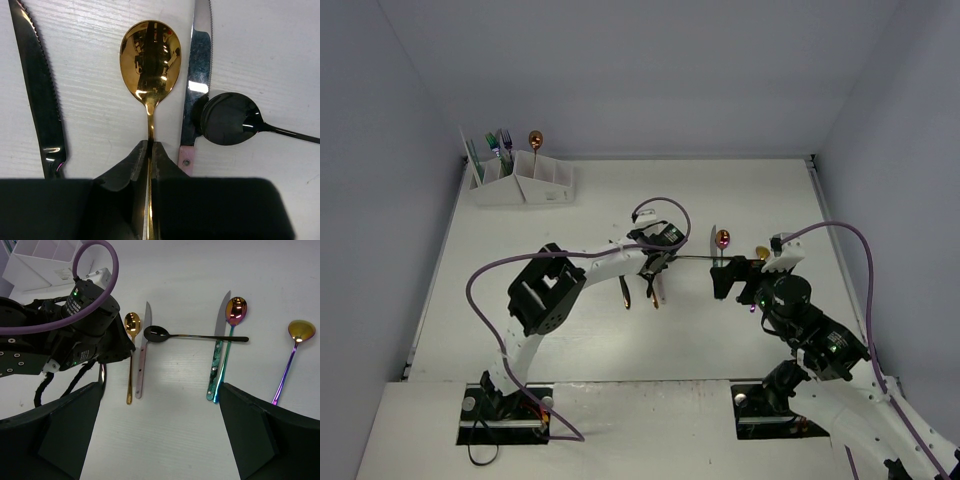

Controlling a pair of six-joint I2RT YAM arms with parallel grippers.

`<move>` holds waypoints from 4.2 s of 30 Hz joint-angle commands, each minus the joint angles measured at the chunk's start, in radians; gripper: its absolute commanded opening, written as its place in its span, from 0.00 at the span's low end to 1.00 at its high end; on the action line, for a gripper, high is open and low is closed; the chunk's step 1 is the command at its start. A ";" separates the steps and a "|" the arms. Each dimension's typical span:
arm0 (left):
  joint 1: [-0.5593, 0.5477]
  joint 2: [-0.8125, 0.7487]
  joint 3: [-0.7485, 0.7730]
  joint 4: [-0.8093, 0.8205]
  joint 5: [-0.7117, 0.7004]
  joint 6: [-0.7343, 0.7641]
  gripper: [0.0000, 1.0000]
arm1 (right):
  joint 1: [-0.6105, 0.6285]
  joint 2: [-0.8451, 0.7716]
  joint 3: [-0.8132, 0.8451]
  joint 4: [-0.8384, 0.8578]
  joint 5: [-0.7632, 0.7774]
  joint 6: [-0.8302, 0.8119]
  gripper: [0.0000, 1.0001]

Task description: Sort the eating utensils into containers

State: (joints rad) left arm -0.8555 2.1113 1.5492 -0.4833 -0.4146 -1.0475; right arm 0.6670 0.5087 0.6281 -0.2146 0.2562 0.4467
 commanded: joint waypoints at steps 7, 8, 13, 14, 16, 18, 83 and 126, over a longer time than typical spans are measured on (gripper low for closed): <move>0.010 -0.234 -0.019 -0.041 -0.118 0.185 0.00 | -0.006 0.038 0.007 0.040 0.008 0.015 1.00; 0.011 -0.262 -0.013 -0.037 -0.129 0.205 0.00 | -0.006 0.042 0.008 0.040 0.010 0.016 1.00; 0.042 -0.454 -0.039 0.133 -0.228 0.504 0.00 | -0.006 0.076 0.030 0.041 -0.003 0.028 1.00; 0.061 -0.487 -0.055 0.171 -0.231 0.560 0.00 | -0.006 0.082 0.035 0.041 -0.003 0.026 1.00; 0.106 -0.539 -0.081 0.227 -0.217 0.634 0.00 | -0.006 0.092 0.046 0.041 -0.003 0.022 1.00; 0.157 -0.582 -0.096 0.292 -0.187 0.707 0.00 | -0.006 0.105 0.062 0.042 0.003 0.015 1.00; 0.782 -0.846 -0.272 0.496 0.312 0.803 0.85 | -0.022 0.459 0.135 0.237 -0.119 -0.174 1.00; 0.785 -1.354 -0.773 0.083 0.536 0.653 0.87 | -0.273 1.299 0.501 0.123 -0.489 -0.737 0.91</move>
State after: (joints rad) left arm -0.0719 0.7593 0.7467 -0.4279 0.1327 -0.3881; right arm 0.3984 1.7619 1.0646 -0.0709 -0.1842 -0.2348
